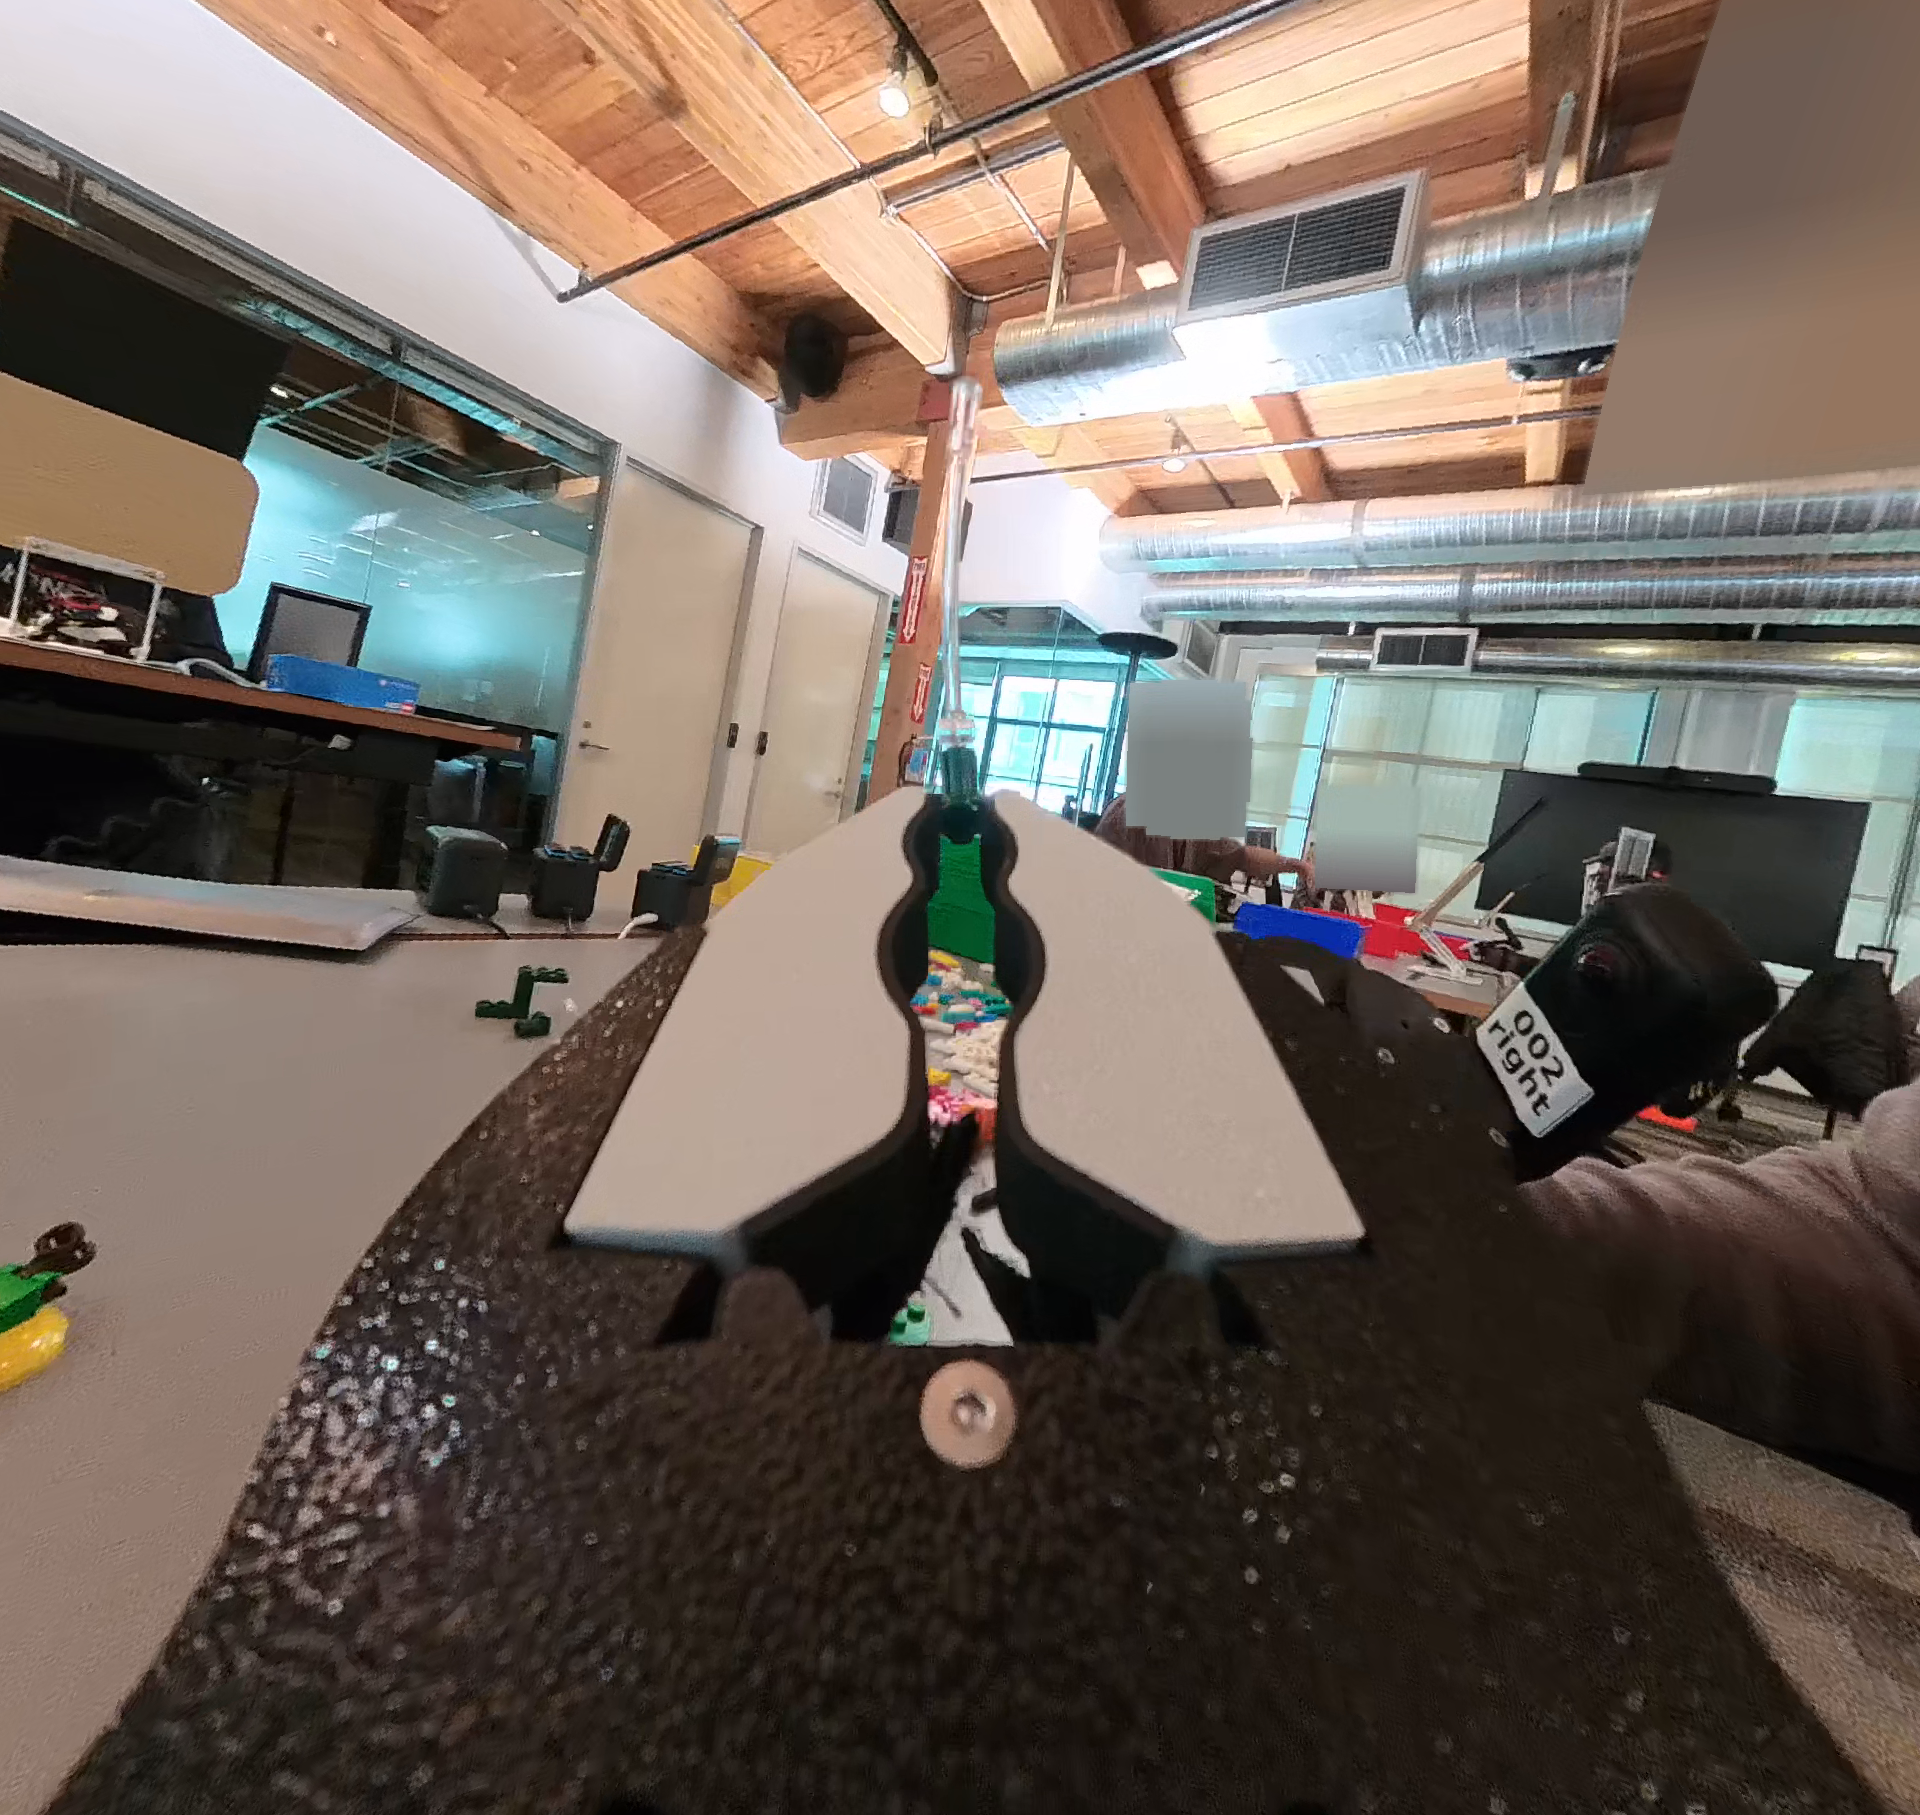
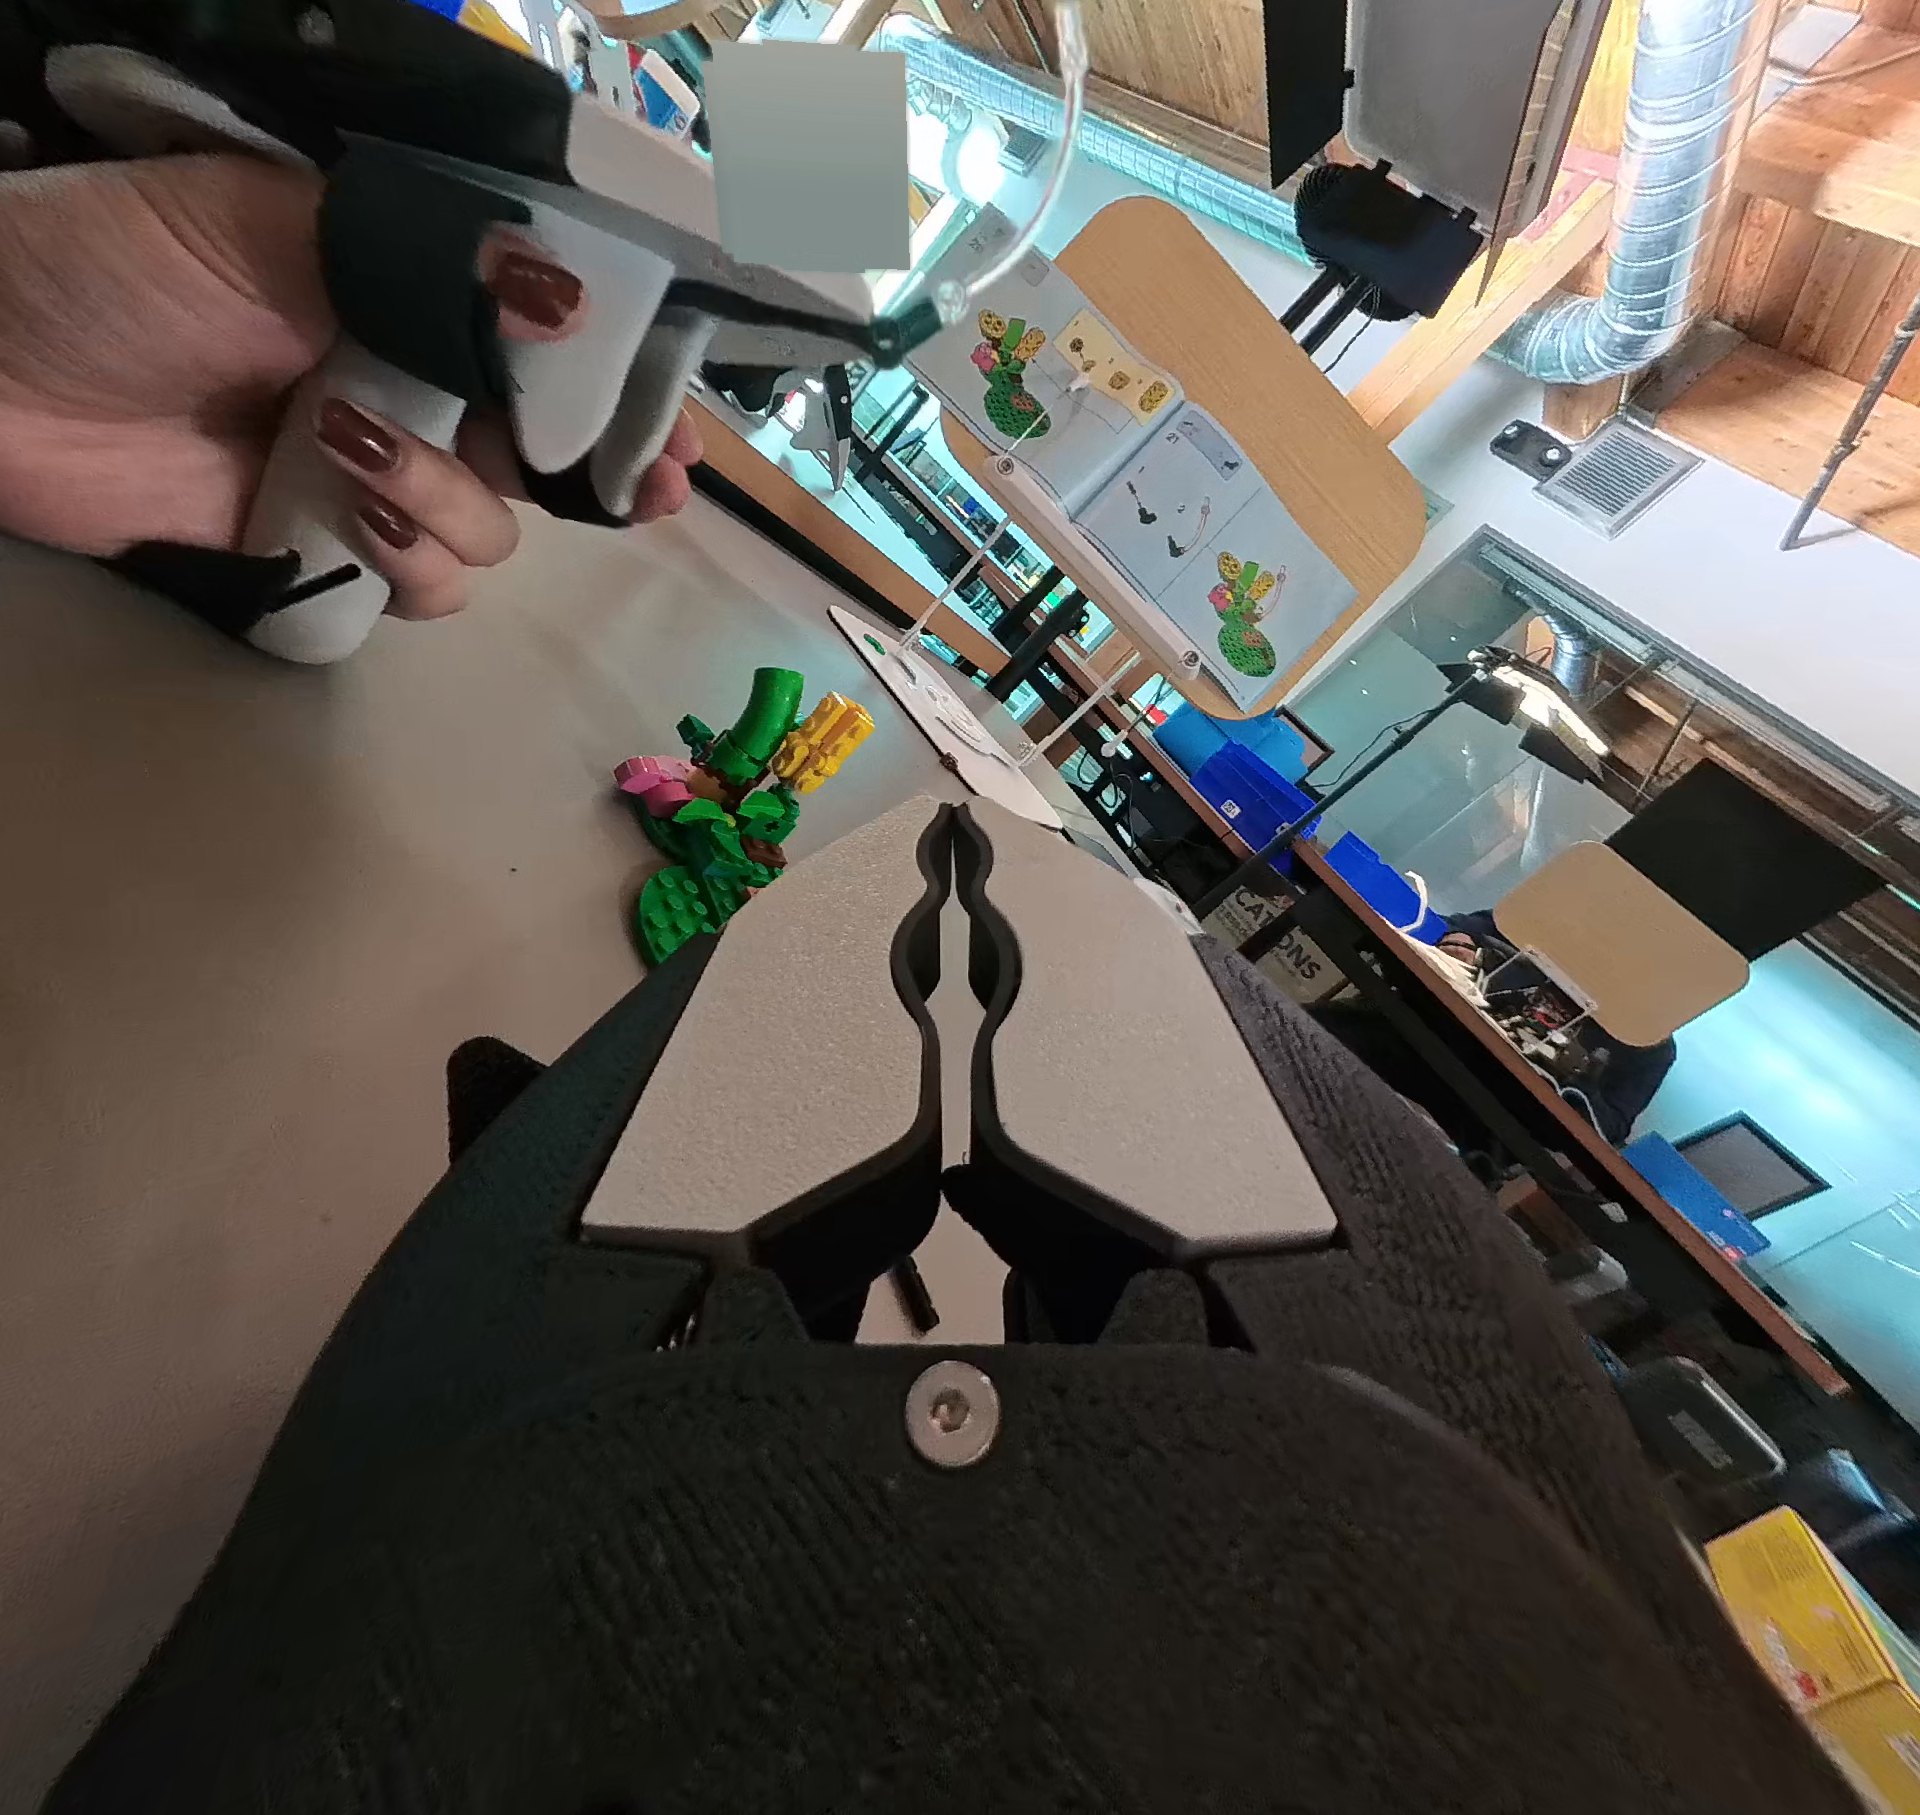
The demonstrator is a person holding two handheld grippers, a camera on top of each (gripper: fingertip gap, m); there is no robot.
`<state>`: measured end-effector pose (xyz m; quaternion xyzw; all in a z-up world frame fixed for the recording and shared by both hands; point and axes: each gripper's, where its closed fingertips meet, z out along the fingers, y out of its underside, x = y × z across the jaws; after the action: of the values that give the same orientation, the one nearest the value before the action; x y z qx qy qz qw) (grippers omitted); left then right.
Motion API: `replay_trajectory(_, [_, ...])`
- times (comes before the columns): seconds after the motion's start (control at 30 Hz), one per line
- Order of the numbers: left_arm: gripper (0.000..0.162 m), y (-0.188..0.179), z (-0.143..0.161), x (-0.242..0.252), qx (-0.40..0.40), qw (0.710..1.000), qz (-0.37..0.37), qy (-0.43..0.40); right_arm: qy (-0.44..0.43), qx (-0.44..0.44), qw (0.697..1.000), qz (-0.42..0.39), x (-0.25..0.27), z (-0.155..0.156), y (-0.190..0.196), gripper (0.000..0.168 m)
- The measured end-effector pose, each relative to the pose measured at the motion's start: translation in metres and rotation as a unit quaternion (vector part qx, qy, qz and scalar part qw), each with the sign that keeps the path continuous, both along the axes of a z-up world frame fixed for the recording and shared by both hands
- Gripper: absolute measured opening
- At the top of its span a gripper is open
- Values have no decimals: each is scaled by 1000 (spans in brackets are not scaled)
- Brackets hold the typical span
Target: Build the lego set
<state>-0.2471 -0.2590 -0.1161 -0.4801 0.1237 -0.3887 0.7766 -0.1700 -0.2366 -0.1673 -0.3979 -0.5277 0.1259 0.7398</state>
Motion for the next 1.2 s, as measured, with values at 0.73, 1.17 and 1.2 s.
replay_trajectory(0.73, [7, -10, -4, 26, -35, 983, -179, -1, 80, -72, 989, 105, 0, 19, -37, 0])
replay_trajectory(1.17, [6, -5, -4, 21, -45, 986, -162, -15, 179, -101, 976, -74, 43, 38, 27, 0])
replay_trajectory(1.2, [7, -5, -4, 20, -44, 986, -161, -15, 205, -127, 967, -79, 52, 39, 36, 0])
